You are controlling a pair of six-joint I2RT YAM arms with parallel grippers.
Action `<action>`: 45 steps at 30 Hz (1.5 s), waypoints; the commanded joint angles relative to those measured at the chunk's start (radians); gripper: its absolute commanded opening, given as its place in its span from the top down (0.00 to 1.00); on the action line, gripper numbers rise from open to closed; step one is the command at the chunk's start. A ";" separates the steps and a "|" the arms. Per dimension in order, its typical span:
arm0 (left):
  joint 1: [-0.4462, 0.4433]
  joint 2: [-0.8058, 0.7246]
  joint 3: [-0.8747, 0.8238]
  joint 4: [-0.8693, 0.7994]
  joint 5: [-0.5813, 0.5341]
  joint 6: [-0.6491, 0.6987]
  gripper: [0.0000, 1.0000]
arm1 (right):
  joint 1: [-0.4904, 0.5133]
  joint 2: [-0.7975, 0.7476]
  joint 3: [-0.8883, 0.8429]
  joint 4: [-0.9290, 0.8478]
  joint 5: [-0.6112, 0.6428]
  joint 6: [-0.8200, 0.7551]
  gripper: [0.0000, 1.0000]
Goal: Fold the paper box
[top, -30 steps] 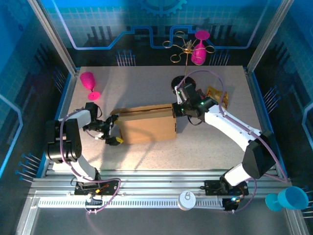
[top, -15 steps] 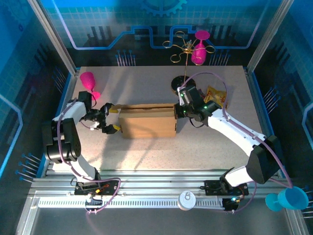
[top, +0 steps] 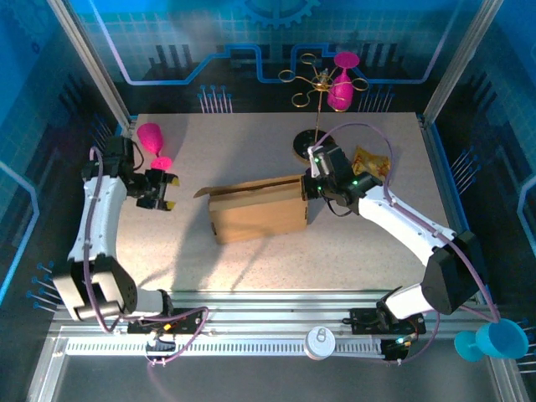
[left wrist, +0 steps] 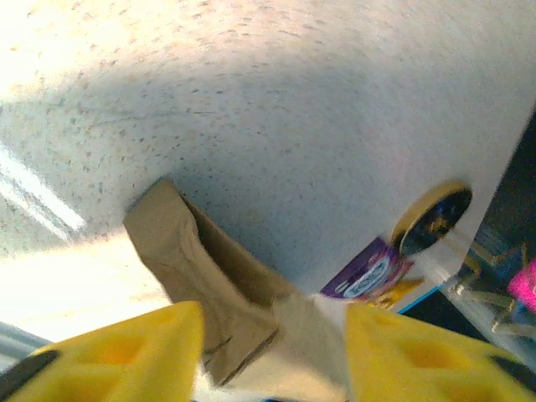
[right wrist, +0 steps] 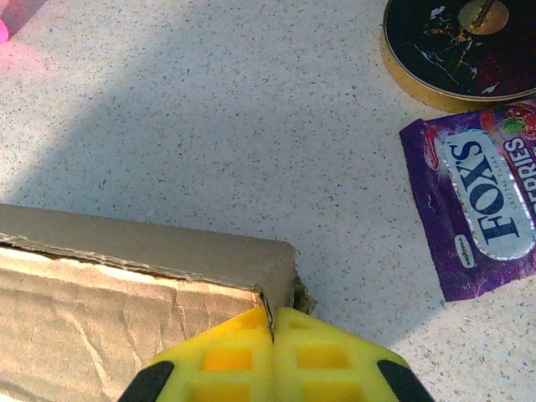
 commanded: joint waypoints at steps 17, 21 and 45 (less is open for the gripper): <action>-0.277 0.064 0.170 -0.067 -0.273 0.796 0.69 | -0.054 0.005 -0.024 0.036 -0.091 -0.050 1.00; -0.343 0.038 0.133 -0.048 -0.312 0.882 0.64 | -0.065 0.012 -0.024 0.036 -0.107 -0.055 1.00; -0.412 0.138 0.129 0.080 -0.430 1.014 0.60 | -0.076 0.017 -0.028 0.034 -0.137 -0.053 1.00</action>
